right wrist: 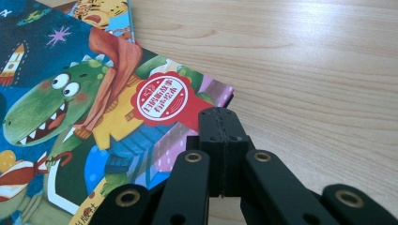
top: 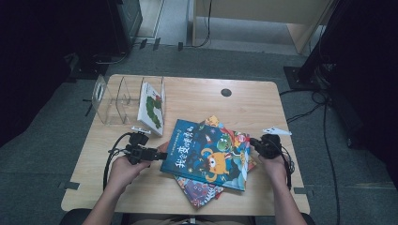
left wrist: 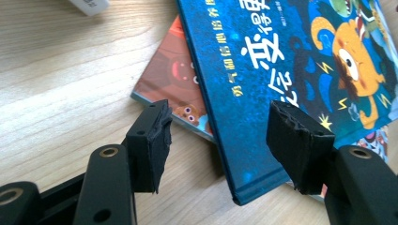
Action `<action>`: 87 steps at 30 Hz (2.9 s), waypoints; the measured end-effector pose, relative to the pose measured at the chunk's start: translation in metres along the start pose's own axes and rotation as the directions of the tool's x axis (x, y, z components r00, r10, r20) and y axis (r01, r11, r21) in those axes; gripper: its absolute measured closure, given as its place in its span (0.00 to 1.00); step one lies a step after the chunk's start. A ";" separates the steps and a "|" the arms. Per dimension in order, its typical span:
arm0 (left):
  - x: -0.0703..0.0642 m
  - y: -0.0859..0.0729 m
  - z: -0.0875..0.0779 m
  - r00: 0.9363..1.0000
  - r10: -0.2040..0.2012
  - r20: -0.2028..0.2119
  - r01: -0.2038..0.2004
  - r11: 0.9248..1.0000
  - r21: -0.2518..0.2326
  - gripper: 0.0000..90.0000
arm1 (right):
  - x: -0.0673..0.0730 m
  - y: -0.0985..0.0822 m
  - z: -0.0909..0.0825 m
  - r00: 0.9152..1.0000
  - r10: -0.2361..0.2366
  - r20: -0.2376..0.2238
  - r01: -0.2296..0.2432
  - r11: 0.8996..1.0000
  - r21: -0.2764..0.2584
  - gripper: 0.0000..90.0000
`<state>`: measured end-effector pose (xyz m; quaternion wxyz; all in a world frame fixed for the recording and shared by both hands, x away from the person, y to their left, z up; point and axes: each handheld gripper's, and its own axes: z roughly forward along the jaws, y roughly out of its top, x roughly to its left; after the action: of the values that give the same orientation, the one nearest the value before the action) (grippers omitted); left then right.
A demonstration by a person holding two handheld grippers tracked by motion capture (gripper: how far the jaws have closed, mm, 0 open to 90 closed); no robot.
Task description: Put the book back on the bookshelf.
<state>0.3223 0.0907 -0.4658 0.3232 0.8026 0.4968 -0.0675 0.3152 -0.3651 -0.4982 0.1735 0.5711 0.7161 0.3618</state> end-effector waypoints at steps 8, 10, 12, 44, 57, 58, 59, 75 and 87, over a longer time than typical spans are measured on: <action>0.001 0.000 0.003 1.000 -0.001 -0.018 0.001 1.000 0.010 0.43 | 0.003 0.002 0.003 1.000 -0.016 -0.011 0.016 1.000 -0.013 1.00; 0.001 0.000 0.004 1.000 0.000 -0.018 0.000 1.000 0.010 0.42 | 0.003 0.002 0.003 1.000 -0.017 -0.015 0.017 1.000 -0.011 1.00; 0.001 0.000 0.004 1.000 -0.003 -0.017 0.003 1.000 0.009 0.42 | 0.005 0.002 0.004 0.999 -0.030 -0.020 0.030 0.999 -0.011 1.00; 0.001 -0.001 0.017 1.000 -0.022 -0.020 0.023 0.998 0.061 0.40 | 0.021 0.003 0.010 0.995 -0.083 -0.053 0.084 0.996 0.027 1.00; 0.003 -0.002 0.023 0.998 -0.065 -0.007 0.065 0.995 0.073 0.38 | 0.025 0.001 0.009 0.994 -0.096 -0.054 0.098 0.994 0.038 1.00; 0.003 -0.002 0.023 0.998 -0.065 -0.007 0.065 0.995 0.073 0.38 | 0.025 0.001 0.009 0.994 -0.096 -0.054 0.098 0.994 0.038 1.00; 0.003 -0.004 0.026 0.997 -0.082 0.016 0.080 0.994 0.072 0.37 | 0.026 0.001 0.008 0.994 -0.097 -0.054 0.099 0.994 0.037 1.00; -0.004 -0.009 0.028 0.999 -0.040 -0.019 0.041 0.999 0.036 0.29 | 0.028 -0.002 -0.001 0.992 -0.088 -0.096 0.092 0.995 0.038 1.00; 0.000 -0.007 0.026 0.994 -0.104 0.021 0.102 0.993 0.067 0.40 | 0.032 -0.006 -0.007 0.989 -0.104 -0.106 0.111 0.992 0.061 1.00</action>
<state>0.3225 0.0776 -0.4891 0.2989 0.7852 0.5310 -0.1101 0.2975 -0.3375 -0.4924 0.1368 0.5180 0.7654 0.3567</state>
